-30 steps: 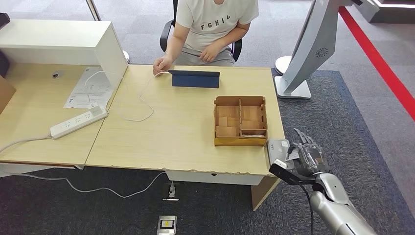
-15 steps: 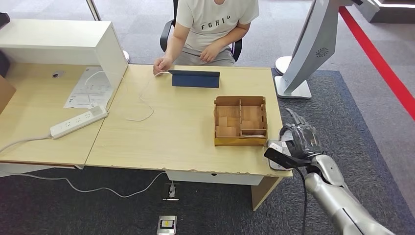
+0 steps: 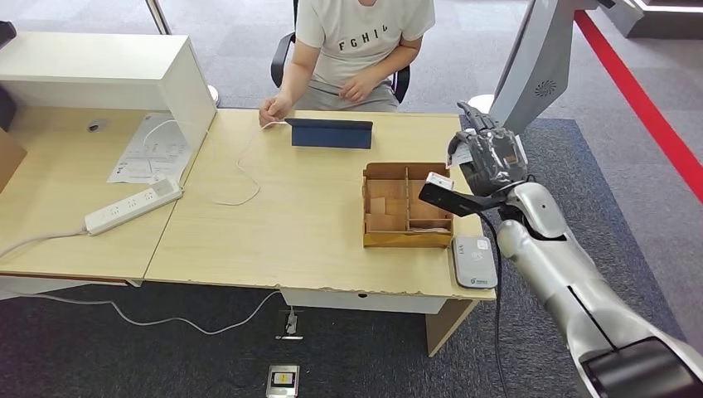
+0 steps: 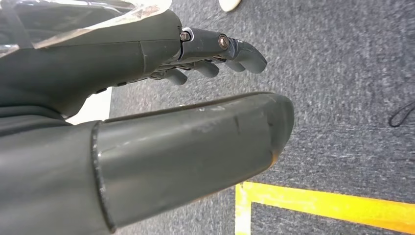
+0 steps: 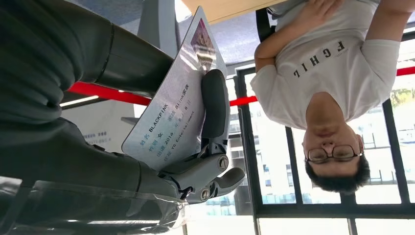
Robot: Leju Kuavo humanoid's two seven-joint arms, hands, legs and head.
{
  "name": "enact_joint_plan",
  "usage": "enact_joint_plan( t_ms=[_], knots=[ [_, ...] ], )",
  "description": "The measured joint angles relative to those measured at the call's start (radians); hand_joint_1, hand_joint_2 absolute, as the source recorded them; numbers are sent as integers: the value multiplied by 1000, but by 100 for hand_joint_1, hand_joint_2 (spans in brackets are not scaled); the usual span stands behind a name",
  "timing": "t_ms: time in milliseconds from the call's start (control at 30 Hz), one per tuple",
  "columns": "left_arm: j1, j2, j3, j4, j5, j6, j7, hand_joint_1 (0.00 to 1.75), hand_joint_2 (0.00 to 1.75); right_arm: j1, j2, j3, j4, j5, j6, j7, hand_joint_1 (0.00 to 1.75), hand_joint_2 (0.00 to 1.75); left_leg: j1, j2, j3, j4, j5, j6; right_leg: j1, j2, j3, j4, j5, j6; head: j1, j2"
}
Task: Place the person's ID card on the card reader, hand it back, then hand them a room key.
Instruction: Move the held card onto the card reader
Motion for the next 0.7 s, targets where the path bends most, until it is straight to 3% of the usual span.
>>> enact_joint_plan(
  t_ms=[367,700],
  knots=[
    [1,3,-2,0,-12,-14,-12,0,0,-122,119,102,77,158,133,170,175,175,0,0,0,0,0,0,0,0,0,0,0,0,0,0],
    [3,3,-2,0,-14,-35,12,0,0,-181,165,158,125,201,199,239,175,175,0,0,0,0,0,0,0,0,0,0,0,0,0,0]
  ],
)
